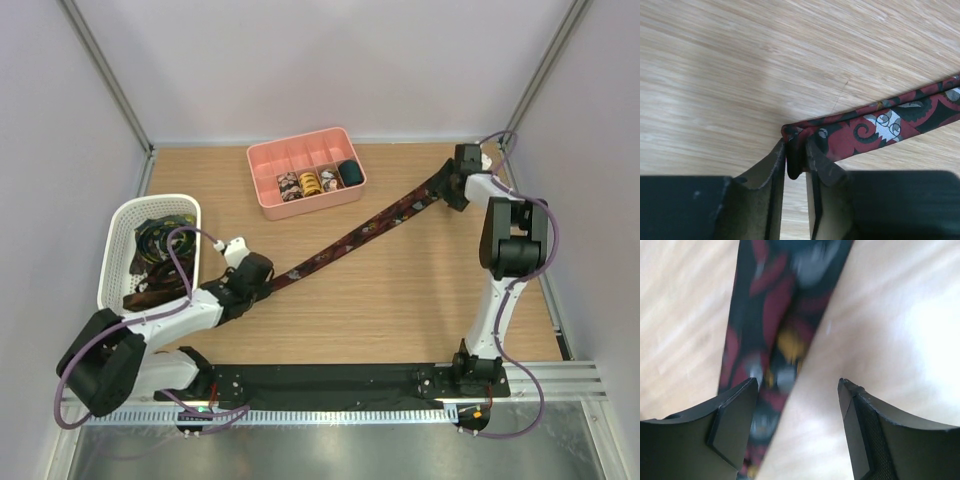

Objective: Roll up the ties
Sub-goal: Flatten the tie

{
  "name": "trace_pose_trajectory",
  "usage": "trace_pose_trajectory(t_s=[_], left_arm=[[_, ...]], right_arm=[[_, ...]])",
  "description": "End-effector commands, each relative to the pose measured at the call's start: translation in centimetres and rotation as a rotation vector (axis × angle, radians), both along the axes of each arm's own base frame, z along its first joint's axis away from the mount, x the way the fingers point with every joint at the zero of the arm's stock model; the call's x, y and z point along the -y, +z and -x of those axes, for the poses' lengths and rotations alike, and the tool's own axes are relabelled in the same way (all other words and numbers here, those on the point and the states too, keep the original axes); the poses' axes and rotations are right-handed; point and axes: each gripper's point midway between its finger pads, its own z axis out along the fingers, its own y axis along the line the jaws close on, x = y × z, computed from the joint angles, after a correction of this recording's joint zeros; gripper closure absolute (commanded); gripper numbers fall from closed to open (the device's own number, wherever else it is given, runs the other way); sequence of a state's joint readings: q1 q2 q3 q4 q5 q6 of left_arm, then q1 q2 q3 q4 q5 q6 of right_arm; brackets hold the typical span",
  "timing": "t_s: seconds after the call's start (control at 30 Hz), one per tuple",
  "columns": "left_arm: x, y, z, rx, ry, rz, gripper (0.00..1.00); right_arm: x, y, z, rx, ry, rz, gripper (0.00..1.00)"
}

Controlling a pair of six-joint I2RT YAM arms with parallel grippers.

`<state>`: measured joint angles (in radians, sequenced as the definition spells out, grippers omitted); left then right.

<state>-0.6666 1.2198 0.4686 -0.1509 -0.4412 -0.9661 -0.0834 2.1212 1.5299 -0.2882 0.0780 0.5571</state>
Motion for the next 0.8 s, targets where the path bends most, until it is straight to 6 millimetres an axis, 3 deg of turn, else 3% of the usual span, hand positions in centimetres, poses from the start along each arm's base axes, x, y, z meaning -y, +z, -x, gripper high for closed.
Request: trace_pose_trajectory(t_s=[0.0, 0.03, 0.07, 0.13, 0.27, 0.3, 0.33, 0.57, 0.6, 0.73, 0.77], left_arm=[[-1.9, 0.4, 0.6, 0.006, 0.047, -0.059, 0.76], [-1.9, 1.0, 0.5, 0.021, 0.046, -0.053, 0.64], [-1.9, 1.3, 0.5, 0.027, 0.044, -0.055, 0.58], [-2.0, 1.9, 0.5, 0.033, 0.043, -0.055, 0.41], [-2.5, 3.2, 0.9, 0.051, 0.056, -0.039, 0.18], [-2.9, 3.3, 1.2, 0.045, 0.068, -0.047, 0.05], [-3.2, 3.5, 1.4, 0.045, 0.074, -0.048, 0.01], [-4.6, 8.1, 1.5, 0.111, 0.128, -0.028, 0.00], [-4.4, 9.9, 1.0, 0.147, 0.133, 0.000, 0.00], [-4.5, 13.7, 0.9, 0.216, 0.138, 0.040, 0.00], [-4.8, 14.0, 1.1, 0.217, 0.137, 0.034, 0.00]], right_arm=[[-3.3, 4.8, 2.6, 0.057, 0.086, 0.073, 0.27], [-5.0, 5.3, 2.9, 0.077, 0.128, 0.079, 0.27], [-5.9, 6.9, 3.6, 0.104, 0.150, 0.088, 0.27], [-9.2, 6.5, 5.4, 0.098, 0.239, 0.091, 0.28], [-14.6, 7.4, 9.0, 0.141, 0.387, 0.061, 0.31], [-15.6, 7.3, 10.3, 0.148, 0.423, 0.051, 0.32], [-17.9, 7.5, 11.3, 0.162, 0.491, 0.054, 0.32], [-27.0, 7.2, 17.7, 0.191, 0.755, 0.019, 0.35], [-27.7, 7.1, 18.3, 0.188, 0.773, 0.017, 0.35], [-32.4, 7.2, 20.5, 0.192, 0.890, 0.018, 0.35], [-33.1, 5.9, 20.7, 0.149, 0.889, 0.015, 0.35]])
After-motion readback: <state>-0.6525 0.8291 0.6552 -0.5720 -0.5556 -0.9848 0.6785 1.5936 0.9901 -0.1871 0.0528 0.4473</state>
